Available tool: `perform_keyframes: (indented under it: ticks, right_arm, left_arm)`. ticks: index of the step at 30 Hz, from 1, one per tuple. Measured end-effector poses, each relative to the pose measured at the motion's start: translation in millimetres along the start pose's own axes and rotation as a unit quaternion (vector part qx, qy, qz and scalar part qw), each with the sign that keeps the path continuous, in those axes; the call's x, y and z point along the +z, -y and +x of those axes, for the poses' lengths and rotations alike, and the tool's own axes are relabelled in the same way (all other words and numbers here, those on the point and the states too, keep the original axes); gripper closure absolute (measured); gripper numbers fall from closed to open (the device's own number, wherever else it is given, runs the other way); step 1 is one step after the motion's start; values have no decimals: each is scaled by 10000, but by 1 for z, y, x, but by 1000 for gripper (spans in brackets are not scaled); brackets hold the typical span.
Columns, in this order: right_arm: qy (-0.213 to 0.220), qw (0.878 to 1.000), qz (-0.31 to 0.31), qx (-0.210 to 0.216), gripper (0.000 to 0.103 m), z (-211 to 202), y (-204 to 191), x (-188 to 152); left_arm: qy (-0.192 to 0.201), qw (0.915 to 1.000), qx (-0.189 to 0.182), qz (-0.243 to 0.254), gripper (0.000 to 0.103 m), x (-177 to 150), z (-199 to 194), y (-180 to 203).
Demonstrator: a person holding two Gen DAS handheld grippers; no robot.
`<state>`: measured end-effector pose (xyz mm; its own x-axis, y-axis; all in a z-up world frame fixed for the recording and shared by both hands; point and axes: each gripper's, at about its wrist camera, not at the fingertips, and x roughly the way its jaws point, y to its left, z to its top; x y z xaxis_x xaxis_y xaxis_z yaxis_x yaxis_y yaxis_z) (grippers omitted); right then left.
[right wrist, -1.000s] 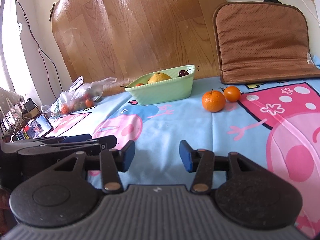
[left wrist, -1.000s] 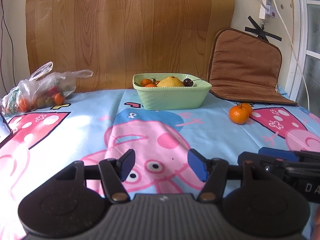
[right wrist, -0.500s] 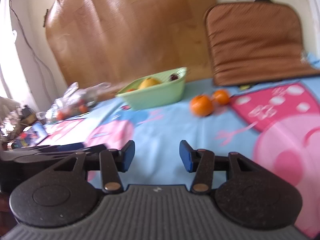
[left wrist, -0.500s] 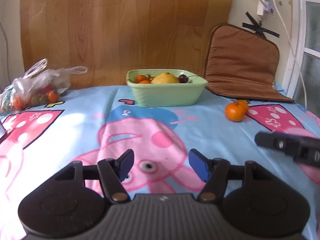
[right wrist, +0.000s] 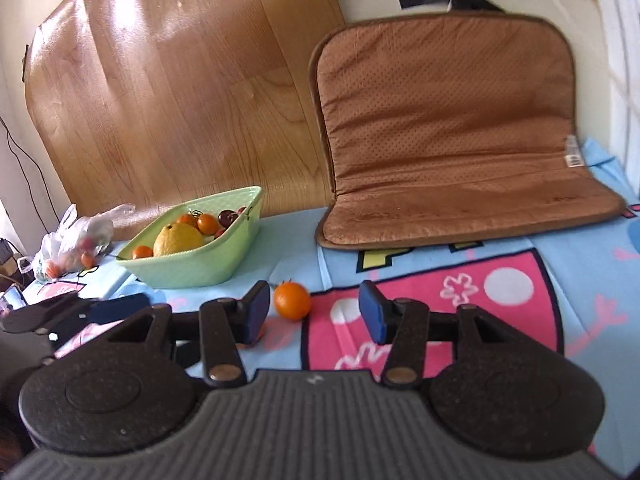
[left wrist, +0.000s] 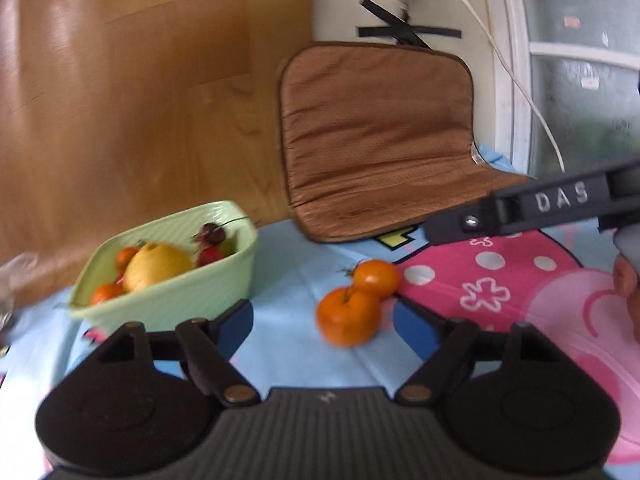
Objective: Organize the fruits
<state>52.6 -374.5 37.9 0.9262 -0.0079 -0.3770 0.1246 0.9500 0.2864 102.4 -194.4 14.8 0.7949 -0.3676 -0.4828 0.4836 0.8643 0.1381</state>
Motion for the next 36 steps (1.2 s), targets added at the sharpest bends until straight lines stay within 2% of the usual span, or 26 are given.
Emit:
perform_keyframes:
  ticks: [4, 6, 7, 13, 14, 15, 20, 27, 31, 36]
  right_arm:
    - [-78, 9997, 76, 214, 51, 14, 3, 6]
    - [-185, 9992, 41, 341, 51, 24, 1, 8]
    - [-237, 9989, 18, 396, 51, 29, 0, 10]
    - [-849, 9953, -149, 444, 52, 68, -8, 6]
    - [-821, 9957, -258, 335, 63, 68, -11, 2]
    - [-805, 9957, -376, 241, 70, 65, -15, 0]
    - [-699, 9954, -516, 405, 70, 30, -40, -18]
    - [-752, 9874, -1021, 947, 70, -24, -112, -80]
    - [-569, 9842, -1397, 930, 70, -48, -145, -108]
    - [-631, 9842, -1385, 907, 70, -64, -156, -124]
  left_arm:
    - [-212, 9997, -120, -98, 33, 9, 23, 1]
    - [-327, 9991, -229, -156, 47, 9, 29, -1]
    - [-421, 9985, -306, -170, 60, 8, 31, -1]
    - [-459, 9982, -269, -274, 60, -4, 17, -11]
    - [-469, 9980, -275, -309, 60, -8, 11, -15]
    - [-472, 9980, -262, -336, 60, -13, 4, -18]
    - [-484, 9972, -245, -518, 60, -39, -43, -38]
    - [-367, 9958, -116, -826, 60, -86, -120, -64]
    - [-337, 9953, -138, -898, 60, -102, -151, -69]
    - [-263, 9953, -218, -908, 60, -116, -168, -66]
